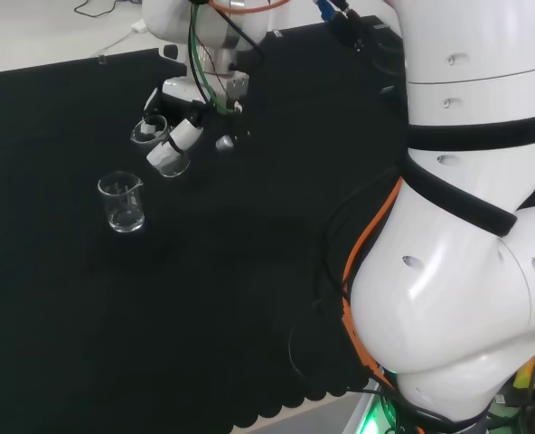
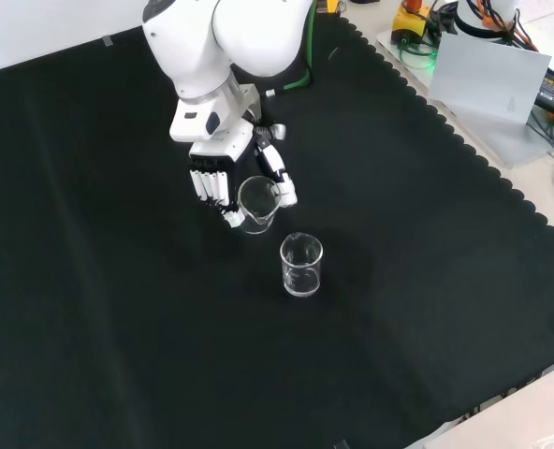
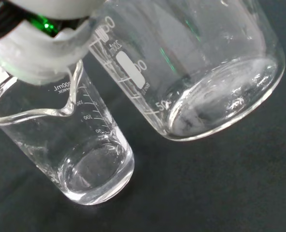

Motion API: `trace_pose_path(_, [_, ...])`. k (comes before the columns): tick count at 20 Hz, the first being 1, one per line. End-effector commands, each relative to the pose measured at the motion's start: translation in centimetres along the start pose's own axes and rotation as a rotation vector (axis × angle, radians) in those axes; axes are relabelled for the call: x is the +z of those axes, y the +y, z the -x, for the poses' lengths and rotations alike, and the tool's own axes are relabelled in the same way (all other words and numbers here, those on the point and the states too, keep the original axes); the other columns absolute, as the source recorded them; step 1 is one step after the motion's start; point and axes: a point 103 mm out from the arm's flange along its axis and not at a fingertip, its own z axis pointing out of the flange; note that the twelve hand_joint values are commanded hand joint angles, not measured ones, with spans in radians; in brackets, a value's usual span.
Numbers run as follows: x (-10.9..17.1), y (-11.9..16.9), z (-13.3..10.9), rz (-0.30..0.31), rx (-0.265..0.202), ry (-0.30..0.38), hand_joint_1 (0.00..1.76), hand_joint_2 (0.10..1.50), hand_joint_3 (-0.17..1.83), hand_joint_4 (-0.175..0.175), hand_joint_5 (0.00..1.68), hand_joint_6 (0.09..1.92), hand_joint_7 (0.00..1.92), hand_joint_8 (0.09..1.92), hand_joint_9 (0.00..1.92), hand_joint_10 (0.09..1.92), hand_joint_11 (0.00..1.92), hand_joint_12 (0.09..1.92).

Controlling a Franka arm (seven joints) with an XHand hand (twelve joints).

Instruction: Place the beaker back on the table.

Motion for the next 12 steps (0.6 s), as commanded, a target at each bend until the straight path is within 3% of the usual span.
trace_pose_path(1, [1.2,1.0,1.0,0.078,-0.019,0.064,1.14,0.62,0.87,0.004,1.13,1.02,1.43,0.85,1.32,0.85,1.21,0.83])
trace_pose_path(5, [1.9,1.2,1.6,0.14,-0.01,0.098,1.14,0.62,0.85,0.011,1.16,0.97,1.44,0.8,1.31,0.81,1.23,0.83])
trace_pose_path(12, [2.9,1.9,2.2,0.153,-0.008,0.09,1.15,0.61,0.82,0.012,1.19,0.9,1.46,0.74,1.32,0.75,1.25,0.81])
